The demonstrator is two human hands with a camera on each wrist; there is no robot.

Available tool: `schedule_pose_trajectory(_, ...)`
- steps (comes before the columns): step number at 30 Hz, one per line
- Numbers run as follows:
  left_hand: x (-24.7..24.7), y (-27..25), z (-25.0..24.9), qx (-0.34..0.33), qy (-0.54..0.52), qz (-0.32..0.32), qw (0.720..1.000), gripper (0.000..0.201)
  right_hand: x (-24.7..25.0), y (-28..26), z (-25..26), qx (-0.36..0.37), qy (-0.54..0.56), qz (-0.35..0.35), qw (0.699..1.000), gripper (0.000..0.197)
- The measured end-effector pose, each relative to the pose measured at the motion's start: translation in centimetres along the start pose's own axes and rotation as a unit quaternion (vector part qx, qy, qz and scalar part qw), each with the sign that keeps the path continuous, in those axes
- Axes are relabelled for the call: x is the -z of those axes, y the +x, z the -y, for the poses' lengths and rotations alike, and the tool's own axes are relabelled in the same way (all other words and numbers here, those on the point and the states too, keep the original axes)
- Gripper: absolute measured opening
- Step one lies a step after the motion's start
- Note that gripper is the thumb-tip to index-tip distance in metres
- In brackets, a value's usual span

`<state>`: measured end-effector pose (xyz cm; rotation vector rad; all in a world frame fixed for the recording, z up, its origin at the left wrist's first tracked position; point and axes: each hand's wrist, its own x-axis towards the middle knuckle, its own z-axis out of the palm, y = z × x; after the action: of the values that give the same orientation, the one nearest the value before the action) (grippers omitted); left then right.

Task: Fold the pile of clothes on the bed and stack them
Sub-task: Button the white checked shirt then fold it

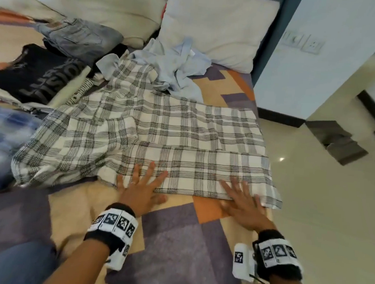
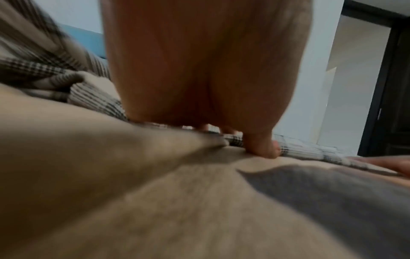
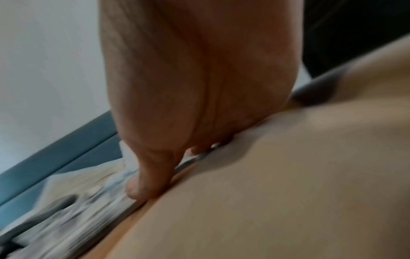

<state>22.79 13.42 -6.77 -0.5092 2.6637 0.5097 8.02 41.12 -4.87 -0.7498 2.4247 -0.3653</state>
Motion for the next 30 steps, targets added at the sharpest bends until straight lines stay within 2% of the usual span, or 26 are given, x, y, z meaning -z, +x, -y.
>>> schedule_pose_trajectory(3,0.1,-0.8,1.0,0.003,-0.014,0.009,1.0,0.076,1.2,-1.7,-3.7,-0.095,0.055,-0.001,0.994,0.061)
schedule_pose_trajectory(5,0.8,-1.9,1.4,0.0,-0.049,0.017,0.999,0.079,1.4,-2.5,-4.7,-0.153,0.066,-0.03,0.986,0.068)
schedule_pose_trajectory(6,1.2,-2.6,1.4,0.008,-0.104,-0.004,0.995,0.076,1.2,-2.9,-4.7,-0.169,0.093,-0.078,0.978,0.068)
schedule_pose_trajectory(7,1.0,-3.1,1.7,0.028,-0.205,-0.052,0.977,0.065,1.0,-3.6,-4.0,-0.175,0.13,-0.15,0.964,0.058)
schedule_pose_trajectory(8,0.8,-4.0,2.0,0.063,-0.33,-0.122,0.934,0.045,0.4,-4.2,-3.3,-0.167,0.186,-0.249,0.936,0.04)
schedule_pose_trajectory(9,0.4,-4.8,2.6,0.11,-0.453,-0.192,0.864,0.023,-0.3,-5.0,-2.1,-0.163,0.247,-0.344,0.891,0.024)
schedule_pose_trajectory(10,0.2,-5.6,3.3,0.158,-0.554,-0.248,0.779,0.011,-1.0,-5.5,-1.1,-0.164,0.322,-0.41,0.838,0.015)
schedule_pose_trajectory(11,-0.1,-6.3,4.3,0.2,-0.627,-0.273,0.701,0.012,-1.7,-5.7,-0.2,-0.174,0.418,-0.426,0.783,0.011)
schedule_pose_trajectory(12,-0.4,-6.7,5.1,0.228,-0.68,-0.266,0.644,0.013,-2.4,-5.5,0.3,-0.183,0.535,-0.397,0.723,0.009)
schedule_pose_trajectory(13,-0.5,-7.1,6.0,0.242,-0.712,-0.25,0.61,0.015,-2.9,-5.1,0.9,-0.186,0.646,-0.338,0.659,0.008)
schedule_pose_trajectory(14,-0.3,-7.4,6.6,0.244,-0.733,-0.238,0.589,0.018,-3.2,-4.6,1.2,-0.194,0.72,-0.285,0.603,0.008)
schedule_pose_trajectory(15,0.1,-7.5,7.1,0.243,-0.748,-0.233,0.573,0.019,-3.1,-3.9,1.3,-0.204,0.758,-0.249,0.568,0.01)
schedule_pose_trajectory(18,1.9,-6.4,8.4,0.246,-0.777,-0.229,0.532,0.009,-1.6,-2.3,1.3,-0.201,0.791,-0.196,0.543,0.012)
schedule_pose_trajectory(19,2.5,-5.8,8.7,0.248,-0.785,-0.227,0.521,0.023,-1.1,-1.7,1.2,-0.206,0.795,-0.188,0.539,0.017)
schedule_pose_trajectory(20,3.0,-5.1,9.0,0.25,-0.802,-0.23,0.492,0.035,-0.6,-1.1,0.8,-0.215,0.798,-0.179,0.534,0.02)
schedule_pose_trajectory(21,3.7,-4.5,9.1,0.256,-0.808,-0.231,0.478,0.042,-0.1,-0.5,0.6,-0.224,0.799,-0.179,0.529,0.02)
schedule_pose_trajectory(24,4.8,-3.0,9.5,0.275,-0.811,-0.224,0.466,0.052,0.8,0.8,0.4,-0.238,0.805,-0.191,0.508,0.037)
schedule_pose_trajectory(26,5.2,-2.6,9.8,0.28,-0.823,-0.208,0.449,0.051,1.0,1.6,0.1,-0.252,0.811,-0.206,0.486,0.042)
schedule_pose_trajectory(28,5.9,-2.8,10.2,0.279,-0.831,-0.202,0.437,0.043,0.8,1.8,-0.1,-0.261,0.807,-0.224,0.481,0.035)
schedule_pose_trajectory(30,6.6,-3.3,10.7,0.288,-0.827,-0.233,0.422,0.031,0.5,1.5,-0.2,-0.249,0.801,-0.246,0.486,0.013)
